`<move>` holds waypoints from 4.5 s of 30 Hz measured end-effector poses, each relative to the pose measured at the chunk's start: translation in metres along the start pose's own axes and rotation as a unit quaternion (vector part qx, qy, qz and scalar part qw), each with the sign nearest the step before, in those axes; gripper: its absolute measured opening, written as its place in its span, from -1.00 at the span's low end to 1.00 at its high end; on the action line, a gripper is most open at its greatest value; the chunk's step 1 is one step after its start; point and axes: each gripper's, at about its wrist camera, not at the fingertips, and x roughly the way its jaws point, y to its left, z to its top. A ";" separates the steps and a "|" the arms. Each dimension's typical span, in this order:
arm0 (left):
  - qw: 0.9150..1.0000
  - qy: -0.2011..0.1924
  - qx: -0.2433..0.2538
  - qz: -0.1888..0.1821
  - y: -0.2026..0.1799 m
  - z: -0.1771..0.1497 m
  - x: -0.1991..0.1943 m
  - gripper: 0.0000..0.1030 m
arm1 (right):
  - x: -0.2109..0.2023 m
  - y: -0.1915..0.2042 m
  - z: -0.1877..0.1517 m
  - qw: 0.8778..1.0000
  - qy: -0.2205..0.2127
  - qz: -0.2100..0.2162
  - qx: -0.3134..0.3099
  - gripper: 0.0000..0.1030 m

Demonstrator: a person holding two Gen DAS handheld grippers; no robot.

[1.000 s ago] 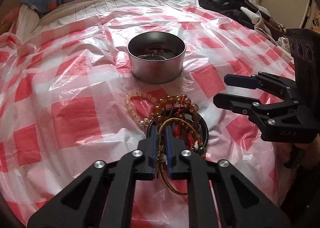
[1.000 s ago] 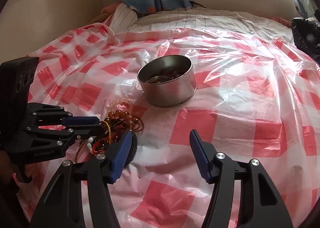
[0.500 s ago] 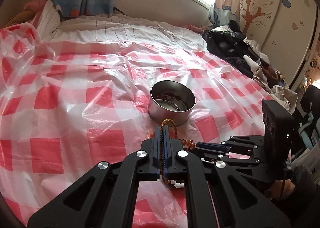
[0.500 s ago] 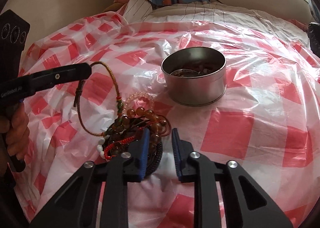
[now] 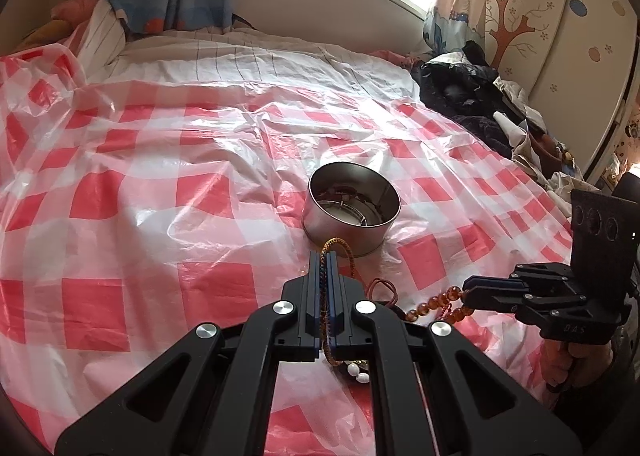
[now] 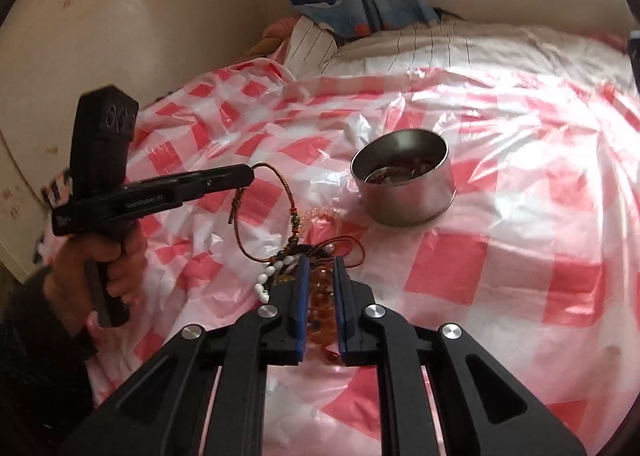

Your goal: Organize jewelry

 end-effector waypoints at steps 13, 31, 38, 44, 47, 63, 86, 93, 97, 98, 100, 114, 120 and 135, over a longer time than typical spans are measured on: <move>1.000 0.002 -0.001 -0.002 -0.003 0.000 0.001 -0.95 | 0.001 -0.043 -0.006 0.988 0.021 -0.150 0.027 -0.05; 1.000 0.007 0.003 -0.003 -0.006 -0.002 0.005 -0.95 | 0.014 -0.031 -0.009 0.998 0.024 -0.055 0.025 -0.76; 1.000 0.009 0.004 -0.005 -0.007 -0.003 0.006 -0.95 | -0.001 -0.040 -0.001 0.996 -0.015 0.029 0.084 -0.76; 1.000 -0.007 0.007 -0.020 -0.014 0.000 0.001 -0.95 | -0.010 -0.039 0.004 0.992 -0.037 0.075 0.096 -0.76; 0.999 -0.014 0.016 -0.024 -0.021 0.001 -0.001 -0.95 | -0.011 -0.035 0.006 0.992 -0.044 0.076 0.089 -0.76; 0.998 -0.020 0.055 -0.014 -0.055 0.015 0.002 -0.95 | -0.025 -0.012 0.013 0.993 -0.098 0.060 0.033 -0.76; 0.997 -0.066 0.021 -0.017 -0.060 0.076 0.027 -0.95 | 0.000 -0.022 0.075 0.985 -0.171 0.032 0.018 -0.76; 1.000 -0.011 -0.005 -0.024 -0.045 0.083 0.070 -0.91 | 0.036 -0.033 0.089 0.992 -0.125 -0.011 0.016 -0.47; 1.000 0.012 -0.009 -0.001 -0.037 0.070 0.074 -0.90 | 0.024 -0.047 0.078 0.990 -0.127 -0.023 0.049 -0.33; 1.000 0.012 -0.008 0.001 -0.036 0.067 0.070 -0.90 | 0.015 -0.047 0.076 0.990 -0.131 -0.023 0.052 -0.33; 1.000 0.011 -0.006 0.009 -0.033 0.060 0.057 -0.90 | 0.002 -0.046 0.070 0.989 -0.134 -0.026 0.055 -0.33; 0.995 0.080 0.053 0.008 -0.046 -0.008 0.046 -0.78 | 0.001 -0.019 -0.002 0.996 -0.051 -0.026 0.070 -0.28; 0.993 0.097 0.065 0.001 -0.055 -0.011 0.068 -0.57 | 0.001 -0.030 -0.003 0.993 -0.055 -0.022 0.100 -0.14; 0.992 0.098 0.078 0.020 -0.061 -0.012 0.076 -0.37 | 0.001 -0.029 -0.003 0.994 -0.049 -0.017 0.100 -0.04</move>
